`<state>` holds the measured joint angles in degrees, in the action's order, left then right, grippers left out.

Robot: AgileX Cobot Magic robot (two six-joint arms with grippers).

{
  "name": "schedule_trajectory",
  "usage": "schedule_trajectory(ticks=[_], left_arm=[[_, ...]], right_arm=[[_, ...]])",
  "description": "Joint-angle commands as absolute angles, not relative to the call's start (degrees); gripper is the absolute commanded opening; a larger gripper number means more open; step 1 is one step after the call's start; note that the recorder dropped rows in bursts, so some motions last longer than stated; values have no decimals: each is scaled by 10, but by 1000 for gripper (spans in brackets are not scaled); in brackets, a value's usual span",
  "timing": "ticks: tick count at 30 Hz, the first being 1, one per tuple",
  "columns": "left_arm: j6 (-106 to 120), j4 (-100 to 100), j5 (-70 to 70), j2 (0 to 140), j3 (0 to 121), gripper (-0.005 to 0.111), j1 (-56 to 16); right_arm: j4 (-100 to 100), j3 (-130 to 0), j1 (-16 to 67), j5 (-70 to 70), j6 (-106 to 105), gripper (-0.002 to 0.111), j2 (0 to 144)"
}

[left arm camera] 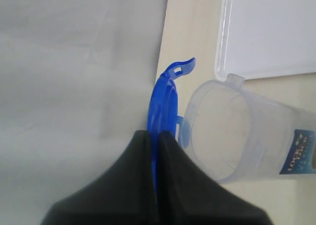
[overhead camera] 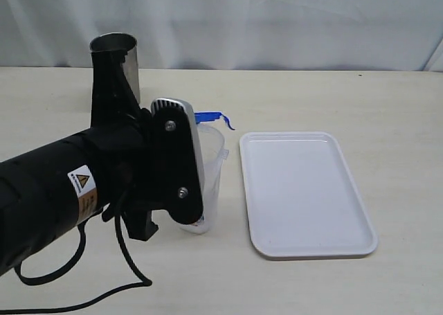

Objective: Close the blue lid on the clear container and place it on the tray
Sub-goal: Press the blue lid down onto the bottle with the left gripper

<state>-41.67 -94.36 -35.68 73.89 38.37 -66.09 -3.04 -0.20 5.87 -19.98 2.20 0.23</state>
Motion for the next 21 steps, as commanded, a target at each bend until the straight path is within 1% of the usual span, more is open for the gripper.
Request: schedule_trajectory(ticks=[1, 7, 21], left_arm=[[-418, -935, -341, 736, 368, 0, -666], [-418, -926, -303, 736, 365, 0, -666], [-400, -887, -283, 740, 365, 0, -666]], right_arm=[[-34, 0, 55, -198, 23, 4, 0], [-34, 0, 55, -198, 23, 4, 0], [-34, 0, 55, -198, 23, 4, 0]])
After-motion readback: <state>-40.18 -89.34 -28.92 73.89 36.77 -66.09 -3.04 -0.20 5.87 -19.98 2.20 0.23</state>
